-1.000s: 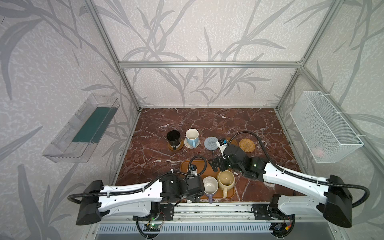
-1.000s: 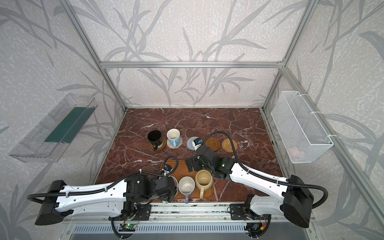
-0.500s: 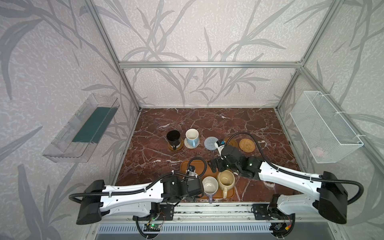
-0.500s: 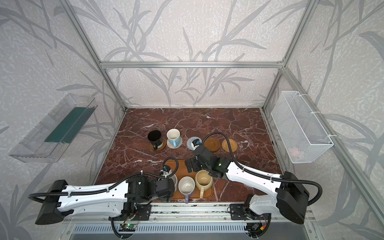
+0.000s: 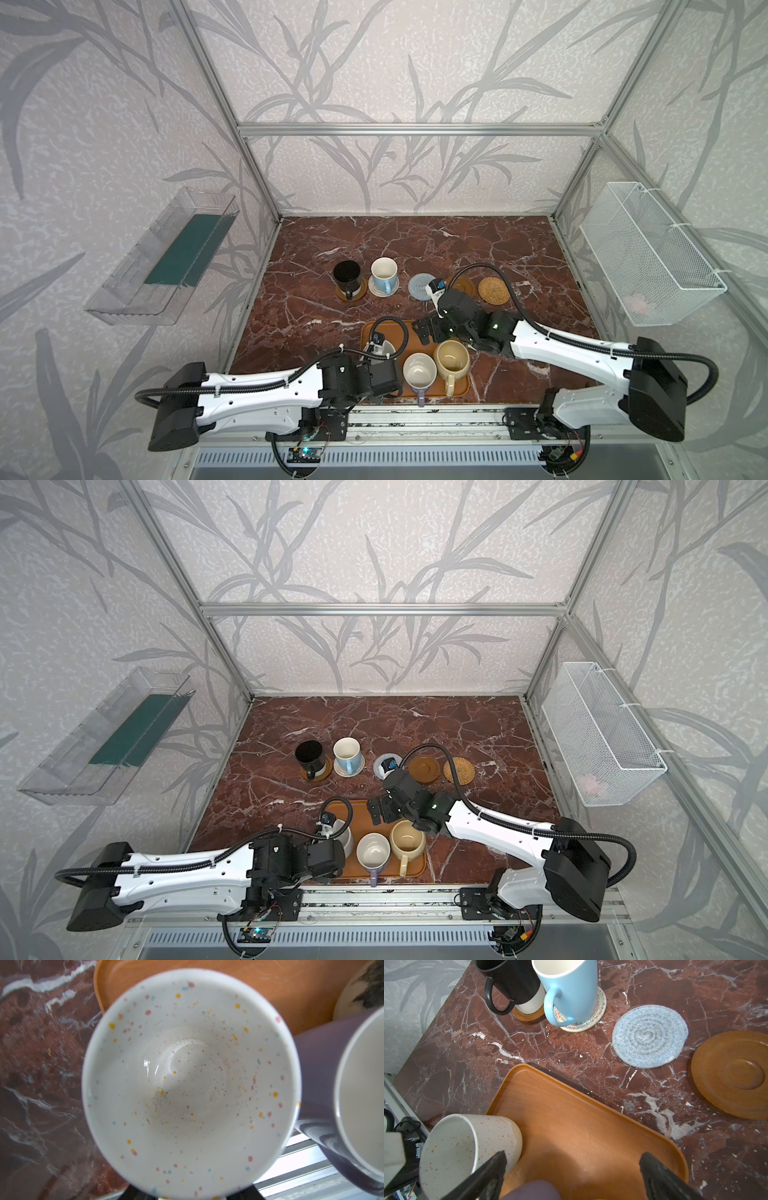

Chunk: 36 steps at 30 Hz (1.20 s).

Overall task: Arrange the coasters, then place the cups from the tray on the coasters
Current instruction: 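Lower the left gripper onto the white speckled mug and grasp its rim, then lift the white speckled mug off the tray with the left gripper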

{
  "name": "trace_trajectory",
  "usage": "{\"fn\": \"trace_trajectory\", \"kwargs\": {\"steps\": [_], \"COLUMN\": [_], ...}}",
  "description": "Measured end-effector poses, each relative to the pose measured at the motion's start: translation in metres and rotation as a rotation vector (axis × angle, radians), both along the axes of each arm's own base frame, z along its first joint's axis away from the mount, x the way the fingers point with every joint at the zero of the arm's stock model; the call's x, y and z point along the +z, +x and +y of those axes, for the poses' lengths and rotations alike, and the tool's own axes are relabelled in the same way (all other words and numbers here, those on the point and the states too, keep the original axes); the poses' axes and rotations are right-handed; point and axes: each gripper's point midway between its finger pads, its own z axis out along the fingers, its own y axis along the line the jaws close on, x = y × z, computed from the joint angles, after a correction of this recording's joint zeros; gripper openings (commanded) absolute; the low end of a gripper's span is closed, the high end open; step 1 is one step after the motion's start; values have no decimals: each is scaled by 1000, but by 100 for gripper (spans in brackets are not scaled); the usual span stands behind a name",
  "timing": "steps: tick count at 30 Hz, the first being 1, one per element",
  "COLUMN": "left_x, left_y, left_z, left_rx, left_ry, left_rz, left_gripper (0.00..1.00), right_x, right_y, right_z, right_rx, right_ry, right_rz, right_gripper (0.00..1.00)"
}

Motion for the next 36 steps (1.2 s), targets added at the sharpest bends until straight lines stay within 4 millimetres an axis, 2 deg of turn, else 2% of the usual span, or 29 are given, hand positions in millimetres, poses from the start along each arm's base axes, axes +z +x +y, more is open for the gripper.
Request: {"fn": "trace_trajectory", "kwargs": {"steps": [2, 5, 10, 13, 16, 22, 31, 36], "left_x": [0, -1, -1, 0, 0, 0, 4, 20], "left_y": [0, 1, 2, 2, 4, 5, 4, 7], "left_z": [0, 0, 1, 1, 0, -1, 2, 0], "left_rx": [0, -1, -5, -8, -13, -15, -12, -8], "left_ry": [-2, -2, 2, 3, 5, 4, 3, 0], "left_rz": [-3, -6, -13, -17, -24, -29, -29, -42], "left_gripper": [41, 34, 32, 25, 22, 1, 0, 0], "right_x": [1, 2, 1, -2, -2, -1, 6, 16], "right_y": [0, -1, -2, -2, -2, -2, -1, -1], "right_z": [2, 5, 10, 10, 11, 11, 11, 11], "right_rx": [5, 16, 31, 32, 32, 33, 32, 37], "right_ry": [5, 18, 33, 30, 28, 32, 44, 65], "right_rz": [3, 8, 15, 20, 21, 18, 0, -26], "right_gripper": [100, 100, 99, 99, 99, 98, 97, 97]}}
